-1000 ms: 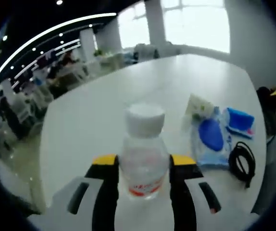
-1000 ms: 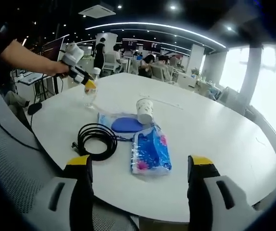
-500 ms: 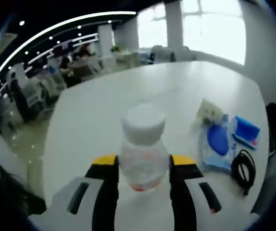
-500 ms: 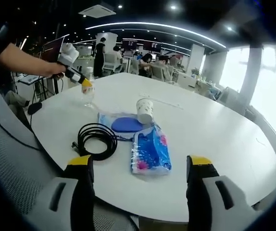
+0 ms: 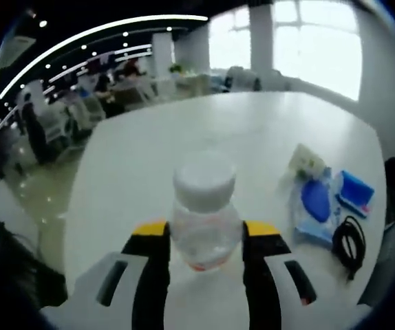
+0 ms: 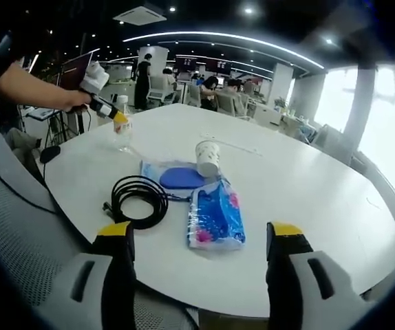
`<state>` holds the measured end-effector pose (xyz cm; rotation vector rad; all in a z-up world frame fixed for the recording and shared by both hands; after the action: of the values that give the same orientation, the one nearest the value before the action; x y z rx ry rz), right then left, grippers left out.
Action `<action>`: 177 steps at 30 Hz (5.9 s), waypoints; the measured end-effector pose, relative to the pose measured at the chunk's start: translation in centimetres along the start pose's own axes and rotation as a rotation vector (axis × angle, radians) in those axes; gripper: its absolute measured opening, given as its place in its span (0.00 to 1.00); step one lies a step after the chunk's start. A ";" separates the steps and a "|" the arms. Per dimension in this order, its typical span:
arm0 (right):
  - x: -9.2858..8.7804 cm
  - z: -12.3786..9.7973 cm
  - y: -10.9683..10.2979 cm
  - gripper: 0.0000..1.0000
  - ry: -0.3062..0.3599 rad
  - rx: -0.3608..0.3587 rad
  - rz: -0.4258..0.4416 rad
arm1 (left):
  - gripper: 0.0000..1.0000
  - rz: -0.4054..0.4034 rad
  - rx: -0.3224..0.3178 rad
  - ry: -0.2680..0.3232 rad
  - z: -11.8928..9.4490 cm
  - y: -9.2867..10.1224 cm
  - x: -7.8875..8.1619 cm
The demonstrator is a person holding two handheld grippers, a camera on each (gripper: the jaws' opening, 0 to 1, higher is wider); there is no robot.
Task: Arrange the tabletop items into an orderly group along one side of the table until the central work area is clear of visible clutter.
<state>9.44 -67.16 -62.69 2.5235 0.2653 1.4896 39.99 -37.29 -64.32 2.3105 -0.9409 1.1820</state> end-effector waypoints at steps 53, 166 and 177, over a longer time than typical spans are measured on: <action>0.1 0.1 -0.7 0.94 0.005 0.048 0.044 | 0.44 0.027 0.001 0.048 -2.2 -1.3 -0.4; 2.7 1.5 1.0 0.95 0.025 0.081 0.082 | 0.83 -0.031 0.024 0.148 -8.2 4.1 -0.9; 3.3 3.8 1.6 0.97 0.036 0.119 0.102 | 0.94 -0.064 -0.041 0.196 -10.8 6.6 -2.0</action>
<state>14.47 -68.22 -61.31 2.6411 0.2407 1.6040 28.38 -34.77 -59.55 2.1309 -0.8067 1.3206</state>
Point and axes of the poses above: the point that each gripper's makers call its tool centre point, and the gripper's own axes: z roughly forward along the fingers, y roughly to its right, x roughly out of its top, the point moved 3 cm from there along -z, roughly backward along the fingers, and after that the axes turned 6 degrees about -x, right-handed, at the moved point
